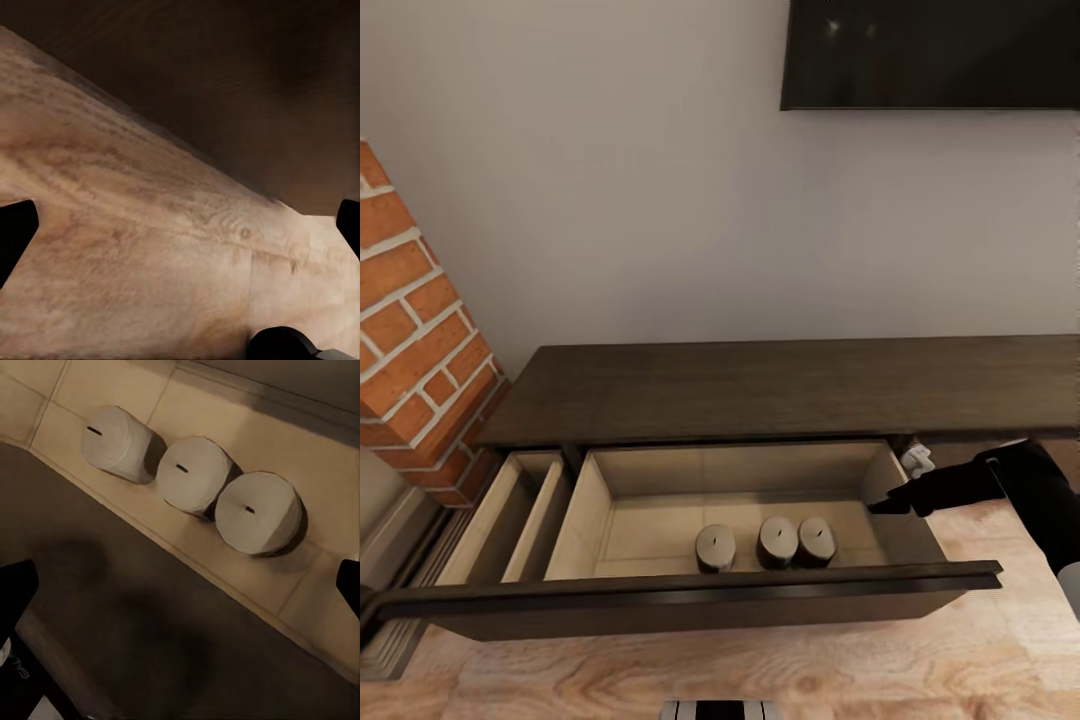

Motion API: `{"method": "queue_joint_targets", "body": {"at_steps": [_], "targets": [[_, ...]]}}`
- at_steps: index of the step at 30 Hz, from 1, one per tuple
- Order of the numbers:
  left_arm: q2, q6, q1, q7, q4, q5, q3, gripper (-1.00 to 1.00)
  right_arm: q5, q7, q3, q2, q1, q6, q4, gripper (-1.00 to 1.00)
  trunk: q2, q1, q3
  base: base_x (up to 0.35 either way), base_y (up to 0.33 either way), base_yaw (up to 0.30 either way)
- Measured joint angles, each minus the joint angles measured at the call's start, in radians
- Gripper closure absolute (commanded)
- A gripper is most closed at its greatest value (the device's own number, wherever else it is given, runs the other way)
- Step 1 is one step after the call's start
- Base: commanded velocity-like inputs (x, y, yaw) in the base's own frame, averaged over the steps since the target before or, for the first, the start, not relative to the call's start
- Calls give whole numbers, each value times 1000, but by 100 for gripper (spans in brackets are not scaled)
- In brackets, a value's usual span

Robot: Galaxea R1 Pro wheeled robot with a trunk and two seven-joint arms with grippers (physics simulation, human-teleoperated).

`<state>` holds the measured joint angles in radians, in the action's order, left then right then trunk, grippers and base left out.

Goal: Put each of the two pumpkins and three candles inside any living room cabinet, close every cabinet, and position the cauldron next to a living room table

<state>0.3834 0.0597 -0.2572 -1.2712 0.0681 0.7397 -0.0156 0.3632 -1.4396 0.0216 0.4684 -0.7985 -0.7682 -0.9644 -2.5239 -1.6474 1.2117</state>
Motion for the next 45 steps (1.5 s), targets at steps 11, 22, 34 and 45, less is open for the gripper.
{"method": "queue_joint_targets", "body": {"at_steps": [11,22,34,45], "targets": [[0,0,0,0,0,0,0,-100,-49,1,0,50,0,-62,-67,-100,0,0,0,-36,0,0],[0,0,0,10,0,0,0,-100,-230,4,-4,219,0,-170,-214,-100,0,0,0,-1,0,0],[0,0,0,15,0,0,0,-100,-551,-5,-4,599,-1,-194,-239,-100,0,1,0,0,0,0],[0,0,0,17,0,0,0,-100,-567,1,-3,721,1,-115,-95,-100,0,0,0,0,0,0]]}}
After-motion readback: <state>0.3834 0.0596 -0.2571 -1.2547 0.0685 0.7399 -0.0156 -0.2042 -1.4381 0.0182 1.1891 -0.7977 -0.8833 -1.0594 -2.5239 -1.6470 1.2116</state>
